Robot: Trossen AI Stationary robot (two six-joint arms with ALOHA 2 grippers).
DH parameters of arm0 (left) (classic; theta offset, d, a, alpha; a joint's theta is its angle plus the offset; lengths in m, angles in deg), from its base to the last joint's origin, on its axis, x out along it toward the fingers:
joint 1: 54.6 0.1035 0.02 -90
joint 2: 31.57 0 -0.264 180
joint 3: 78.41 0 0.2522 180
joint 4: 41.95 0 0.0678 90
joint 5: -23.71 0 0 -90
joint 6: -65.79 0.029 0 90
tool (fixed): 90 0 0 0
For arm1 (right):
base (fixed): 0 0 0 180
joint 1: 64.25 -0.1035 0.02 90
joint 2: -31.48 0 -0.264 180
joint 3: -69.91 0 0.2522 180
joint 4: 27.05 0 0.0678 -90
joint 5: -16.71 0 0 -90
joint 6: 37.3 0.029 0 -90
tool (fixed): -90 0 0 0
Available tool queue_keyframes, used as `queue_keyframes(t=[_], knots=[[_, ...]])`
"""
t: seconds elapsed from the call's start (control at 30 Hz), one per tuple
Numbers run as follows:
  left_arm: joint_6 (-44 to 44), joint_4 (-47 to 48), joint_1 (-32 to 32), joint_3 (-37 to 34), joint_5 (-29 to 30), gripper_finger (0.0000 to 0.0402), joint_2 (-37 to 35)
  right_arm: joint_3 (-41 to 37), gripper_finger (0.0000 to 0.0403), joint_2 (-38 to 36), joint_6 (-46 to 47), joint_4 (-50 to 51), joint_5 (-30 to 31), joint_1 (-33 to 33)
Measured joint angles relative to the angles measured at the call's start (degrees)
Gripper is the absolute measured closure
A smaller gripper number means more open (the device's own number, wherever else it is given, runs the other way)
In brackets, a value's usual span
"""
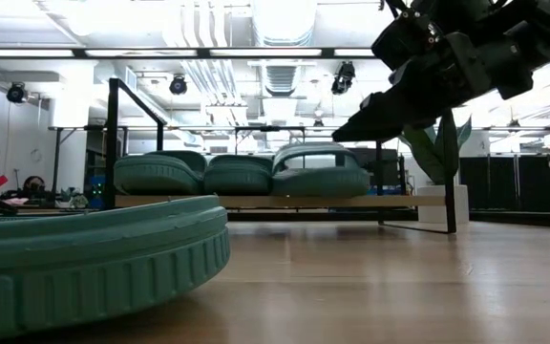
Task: Pick and place slides into the shelf
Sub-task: Put the green slipper on the shelf
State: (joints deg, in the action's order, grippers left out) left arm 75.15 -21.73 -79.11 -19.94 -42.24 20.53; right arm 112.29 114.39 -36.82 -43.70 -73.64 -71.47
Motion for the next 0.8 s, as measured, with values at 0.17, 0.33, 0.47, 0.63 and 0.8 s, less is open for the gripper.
queue_keyframes(t=[0.17, 0.33, 0.47, 0.63, 0.8], knots=[[0.0, 0.0, 0.0, 0.0, 0.0, 0.0305, 0.0, 1.5, 0.0106, 0.0, -1.0, 0.1, 0.4, 0.0], [0.0, 0.0, 0.0, 0.0, 0.0, 0.0305, 0.0, 4.4, 0.0098, 0.0, -2.0, 0.1, 0.4, -0.1], [0.0, 0.0, 0.0, 0.0, 0.0, 0.0305, 0.1, 6.1, 0.0107, 0.0, -11.5, 2.1, 0.6, -1.4], [0.0, 0.0, 0.0, 0.0, 0.0, 0.0305, 0.0, 7.8, 0.0126, 0.5, -22.3, 4.8, 10.2, -5.7], [0.0, 0.1, 0.0, 0.0, 0.0, 0.0305, 0.0, 10.9, 0.0141, 0.5, -22.0, 14.3, 25.5, -10.2]])
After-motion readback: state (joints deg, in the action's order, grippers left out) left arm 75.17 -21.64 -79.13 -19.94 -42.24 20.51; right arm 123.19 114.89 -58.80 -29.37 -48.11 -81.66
